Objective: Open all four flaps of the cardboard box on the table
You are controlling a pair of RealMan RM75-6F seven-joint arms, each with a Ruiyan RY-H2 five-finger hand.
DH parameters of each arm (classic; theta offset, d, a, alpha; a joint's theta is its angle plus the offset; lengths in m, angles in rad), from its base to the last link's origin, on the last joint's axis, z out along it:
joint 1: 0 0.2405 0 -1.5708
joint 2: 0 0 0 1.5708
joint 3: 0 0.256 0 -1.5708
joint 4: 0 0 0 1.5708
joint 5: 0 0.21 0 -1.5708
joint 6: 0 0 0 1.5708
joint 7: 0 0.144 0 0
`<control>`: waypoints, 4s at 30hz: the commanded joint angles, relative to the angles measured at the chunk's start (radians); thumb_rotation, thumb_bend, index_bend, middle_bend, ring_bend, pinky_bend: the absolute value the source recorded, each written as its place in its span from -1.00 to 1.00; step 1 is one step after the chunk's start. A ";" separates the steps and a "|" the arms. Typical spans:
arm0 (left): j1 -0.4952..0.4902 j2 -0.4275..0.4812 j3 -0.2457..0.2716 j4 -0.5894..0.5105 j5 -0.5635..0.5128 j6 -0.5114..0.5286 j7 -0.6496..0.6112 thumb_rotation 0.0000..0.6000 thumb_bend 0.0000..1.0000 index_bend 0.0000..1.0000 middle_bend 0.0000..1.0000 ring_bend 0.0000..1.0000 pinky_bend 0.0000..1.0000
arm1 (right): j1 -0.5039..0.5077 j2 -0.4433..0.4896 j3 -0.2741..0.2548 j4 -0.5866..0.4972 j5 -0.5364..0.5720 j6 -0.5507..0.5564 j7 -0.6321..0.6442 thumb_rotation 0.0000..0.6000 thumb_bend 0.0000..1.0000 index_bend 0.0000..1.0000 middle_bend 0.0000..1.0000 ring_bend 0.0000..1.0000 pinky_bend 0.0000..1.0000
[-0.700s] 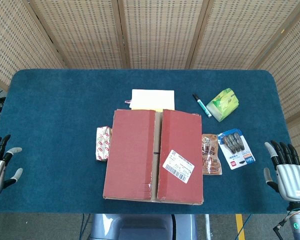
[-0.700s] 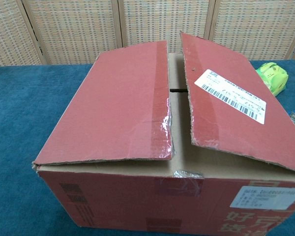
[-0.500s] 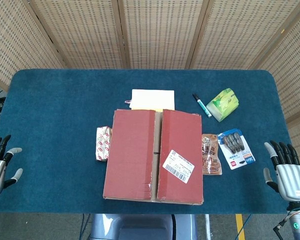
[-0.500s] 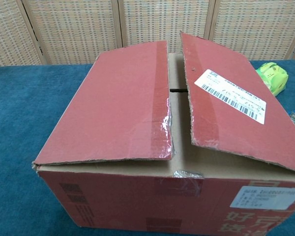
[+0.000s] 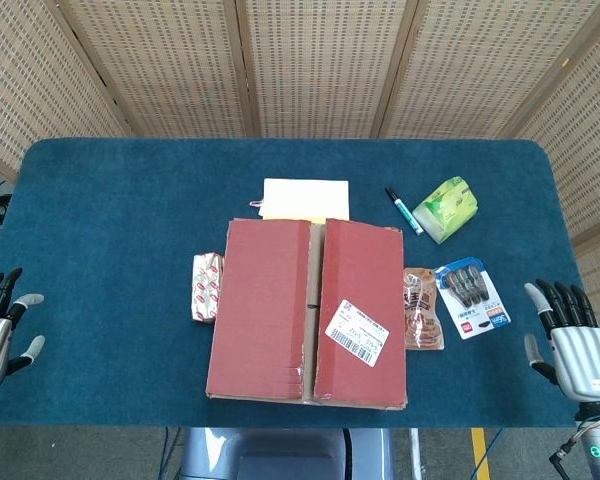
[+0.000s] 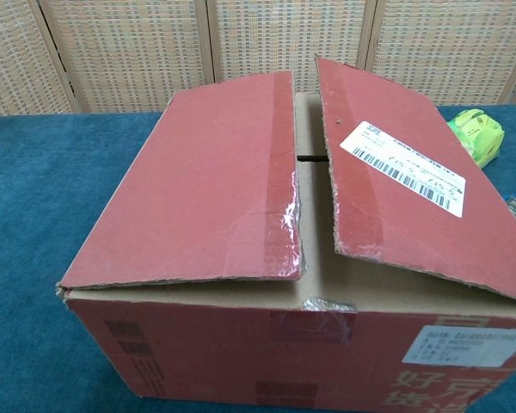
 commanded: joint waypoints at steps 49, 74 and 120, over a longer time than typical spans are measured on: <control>-0.043 0.038 -0.010 -0.079 -0.087 -0.076 0.081 1.00 -0.41 -0.42 -0.91 -0.93 -0.93 | 0.509 0.120 -0.020 -0.109 -0.483 -0.267 0.510 1.00 1.00 -0.71 -0.60 -1.00 -1.00; -0.056 0.026 -0.008 -0.054 -0.151 -0.120 0.070 1.00 -0.41 -0.42 -0.91 -0.92 -0.93 | 0.739 0.119 0.013 -0.206 -0.388 -0.490 0.549 1.00 1.00 -0.71 -0.59 -1.00 -1.00; -0.078 0.022 -0.005 -0.030 -0.144 -0.144 0.027 1.00 -0.41 -0.42 -0.91 -0.92 -0.93 | 0.722 0.247 -0.029 -0.243 -0.285 -0.457 0.407 1.00 1.00 -0.71 -0.29 -1.00 -0.96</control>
